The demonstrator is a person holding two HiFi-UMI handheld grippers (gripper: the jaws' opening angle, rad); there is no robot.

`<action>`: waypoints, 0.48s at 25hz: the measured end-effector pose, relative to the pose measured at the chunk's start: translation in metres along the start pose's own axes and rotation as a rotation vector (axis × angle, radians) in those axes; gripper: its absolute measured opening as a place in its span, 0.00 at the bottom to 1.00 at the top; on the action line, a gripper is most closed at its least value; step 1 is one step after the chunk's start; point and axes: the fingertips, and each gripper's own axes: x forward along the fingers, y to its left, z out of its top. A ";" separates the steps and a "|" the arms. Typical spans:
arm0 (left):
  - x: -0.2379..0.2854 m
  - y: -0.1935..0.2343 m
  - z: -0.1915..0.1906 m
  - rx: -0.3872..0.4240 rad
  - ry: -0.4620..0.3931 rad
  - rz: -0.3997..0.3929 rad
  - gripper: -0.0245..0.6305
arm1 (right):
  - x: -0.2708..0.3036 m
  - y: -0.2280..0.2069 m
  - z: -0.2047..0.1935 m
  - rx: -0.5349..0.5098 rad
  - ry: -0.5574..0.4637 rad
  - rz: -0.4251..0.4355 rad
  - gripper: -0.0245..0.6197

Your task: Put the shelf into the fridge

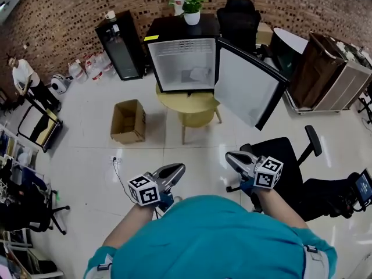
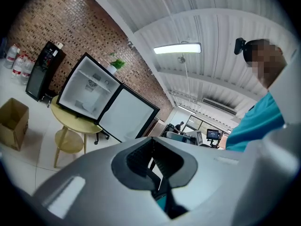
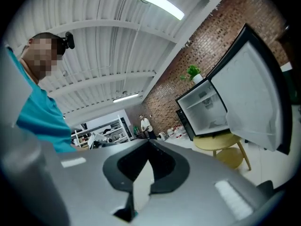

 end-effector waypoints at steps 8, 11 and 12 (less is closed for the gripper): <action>-0.060 -0.028 -0.003 0.006 -0.039 0.013 0.04 | 0.015 0.063 -0.011 -0.020 0.013 0.035 0.04; -0.111 -0.035 0.001 0.022 -0.057 0.008 0.04 | 0.038 0.095 -0.023 -0.014 0.004 0.019 0.04; -0.134 -0.036 0.002 0.023 -0.065 0.012 0.04 | 0.048 0.109 -0.029 -0.015 0.002 0.012 0.04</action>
